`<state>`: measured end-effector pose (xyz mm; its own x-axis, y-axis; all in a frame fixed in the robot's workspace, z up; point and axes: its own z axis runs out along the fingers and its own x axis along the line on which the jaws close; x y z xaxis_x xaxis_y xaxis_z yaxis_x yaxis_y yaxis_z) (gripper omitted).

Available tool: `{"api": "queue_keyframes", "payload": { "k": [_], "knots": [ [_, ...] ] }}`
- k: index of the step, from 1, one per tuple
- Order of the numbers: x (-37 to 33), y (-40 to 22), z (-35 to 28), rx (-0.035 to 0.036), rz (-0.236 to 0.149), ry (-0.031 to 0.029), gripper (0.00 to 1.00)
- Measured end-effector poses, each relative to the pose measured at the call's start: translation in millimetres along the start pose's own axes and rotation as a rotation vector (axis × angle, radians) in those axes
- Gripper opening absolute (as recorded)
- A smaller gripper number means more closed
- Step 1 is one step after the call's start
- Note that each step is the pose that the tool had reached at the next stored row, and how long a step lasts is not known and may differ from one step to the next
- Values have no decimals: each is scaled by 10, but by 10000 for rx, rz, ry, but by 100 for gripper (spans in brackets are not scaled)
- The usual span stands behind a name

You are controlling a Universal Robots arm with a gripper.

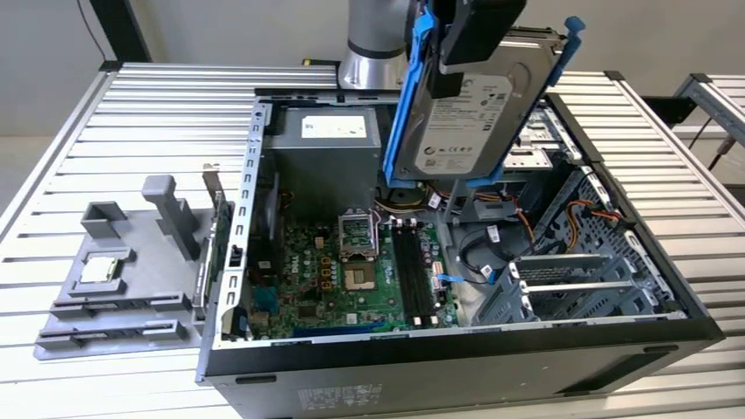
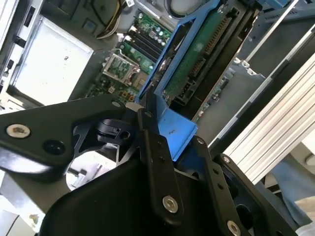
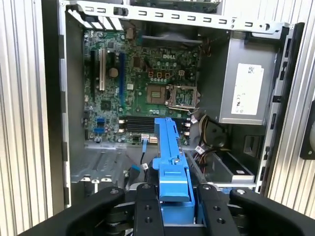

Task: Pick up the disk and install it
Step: 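Pick up the disk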

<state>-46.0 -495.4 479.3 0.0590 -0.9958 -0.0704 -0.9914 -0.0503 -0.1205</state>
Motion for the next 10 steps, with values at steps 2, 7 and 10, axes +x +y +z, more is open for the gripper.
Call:
{"api": "queue_keyframes", "payload": {
  "k": [2, 7, 10],
  "knots": [
    [49, -39, 1, -1, 0, 5, 0],
    [172, -129, 3, -2, -2, 19, 0],
    [249, -173, 4, -2, -2, 23, 0]
  ]
}}
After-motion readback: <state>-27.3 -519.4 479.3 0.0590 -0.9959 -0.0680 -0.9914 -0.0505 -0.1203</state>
